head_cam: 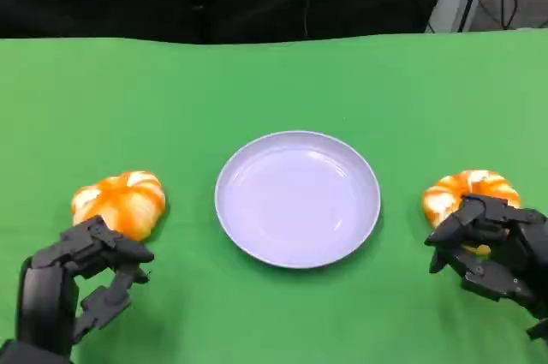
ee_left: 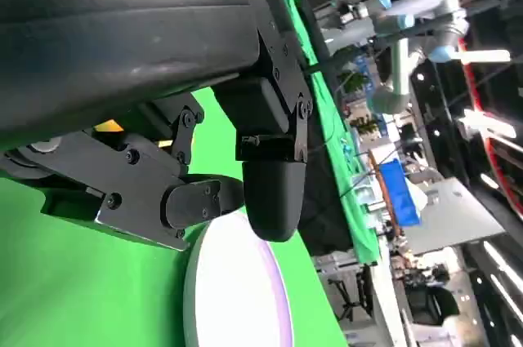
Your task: Grasp the bread from the table and place it into the plate.
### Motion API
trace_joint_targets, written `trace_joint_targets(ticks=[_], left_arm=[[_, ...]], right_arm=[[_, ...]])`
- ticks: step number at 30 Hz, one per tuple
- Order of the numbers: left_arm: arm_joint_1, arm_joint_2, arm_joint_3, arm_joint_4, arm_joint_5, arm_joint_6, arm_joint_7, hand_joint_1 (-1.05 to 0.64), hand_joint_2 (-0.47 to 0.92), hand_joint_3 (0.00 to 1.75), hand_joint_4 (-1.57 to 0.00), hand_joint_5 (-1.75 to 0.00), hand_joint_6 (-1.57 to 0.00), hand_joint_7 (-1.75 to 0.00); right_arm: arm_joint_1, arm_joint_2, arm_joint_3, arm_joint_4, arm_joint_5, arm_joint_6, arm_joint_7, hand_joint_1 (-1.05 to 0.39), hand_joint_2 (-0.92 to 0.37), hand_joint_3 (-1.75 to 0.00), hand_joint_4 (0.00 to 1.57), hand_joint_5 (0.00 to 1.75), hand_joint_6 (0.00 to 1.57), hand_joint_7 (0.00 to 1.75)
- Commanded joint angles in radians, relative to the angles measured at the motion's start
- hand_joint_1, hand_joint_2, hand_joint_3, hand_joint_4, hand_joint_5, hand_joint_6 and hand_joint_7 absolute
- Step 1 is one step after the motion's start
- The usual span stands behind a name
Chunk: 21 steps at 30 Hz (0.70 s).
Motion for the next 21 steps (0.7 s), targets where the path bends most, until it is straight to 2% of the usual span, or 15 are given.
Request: trace_joint_targets(ticks=[1, 3, 4, 6, 7, 9, 10, 12, 18, 21], left_arm=[[-0.02, 0.042, -0.004, 0.045, -0.02, -0.05, -0.049, -0.09, 0.92, 0.42, -0.81, -1.12, -0.92, -0.9], [-0.025, 0.051, -0.004, 0.057, -0.014, -0.056, -0.054, -0.16, 0.92, 0.39, -0.83, -0.93, -0.98, -0.65], [-0.027, 0.054, -0.003, 0.062, -0.01, -0.059, -0.054, -0.2, 0.92, 0.37, -0.86, -0.74, -1.06, -0.4], [-0.029, 0.056, -0.002, 0.067, -0.008, -0.063, -0.053, -0.23, 0.92, 0.35, -0.9, -0.62, -1.11, -0.23], [-0.033, 0.055, -0.003, 0.071, -0.013, -0.069, -0.056, -0.23, 0.92, 0.35, -0.9, -0.6, -1.12, -0.2], [-0.037, 0.055, -0.003, 0.077, -0.019, -0.077, -0.06, -0.3, 0.92, 0.31, -0.97, -0.31, -1.06, -0.06], [-0.038, 0.056, -0.003, 0.081, -0.018, -0.081, -0.06, -0.3, 0.92, 0.3, -0.98, -0.26, -1.05, -0.04], [-0.04, 0.057, -0.003, 0.086, -0.016, -0.085, -0.062, -0.35, 0.92, 0.26, -0.95, -0.13, -0.93, -0.01], [-0.044, 0.057, -0.003, 0.097, -0.029, -0.093, -0.075, -0.33, 0.92, 0.19, -0.91, -0.04, -0.84, 0.0], [-0.032, 0.07, -0.019, 0.079, -0.016, -0.083, -0.1, -0.48, 0.92, 0.15, -0.67, -0.01, -0.58, 0.0]], right_arm=[[-0.01, -0.005, -0.003, 0.007, 0.008, -0.002, 0.003, 0.08, -0.85, -0.59, 0.82, 1.44, 0.9, 0.98], [-0.009, -0.003, -0.004, 0.005, 0.013, 0.004, 0.008, 0.08, -0.86, -0.59, 0.82, 1.44, 0.89, 0.98], [-0.009, -0.003, -0.004, 0.004, 0.012, 0.005, 0.008, 0.08, -0.86, -0.59, 0.82, 1.44, 0.89, 0.98], [-0.009, -0.003, -0.004, 0.004, 0.012, 0.005, 0.008, 0.08, -0.87, -0.59, 0.82, 1.44, 0.89, 0.98], [-0.01, -0.005, -0.004, 0.006, 0.008, -0.002, 0.004, 0.08, -0.87, -0.59, 0.82, 1.44, 0.89, 0.98], [-0.011, -0.006, -0.004, 0.008, 0.003, -0.01, 0.0, 0.08, -0.86, -0.59, 0.82, 1.44, 0.89, 0.99], [-0.012, -0.008, -0.005, 0.01, 0.002, -0.013, 0.0, 0.08, -0.86, -0.59, 0.82, 1.44, 0.89, 0.99], [-0.013, -0.009, -0.005, 0.012, 0.002, -0.015, 0.001, 0.08, -0.85, -0.6, 0.82, 1.44, 0.89, 1.0], [-0.015, -0.01, -0.006, 0.015, 0.006, -0.013, 0.006, 0.08, -0.84, -0.63, 0.83, 1.44, 0.88, 1.0], [-0.011, -0.007, -0.007, 0.01, 0.01, -0.001, 0.004, 0.09, -0.84, -0.64, 0.83, 1.44, 0.88, 1.01]])
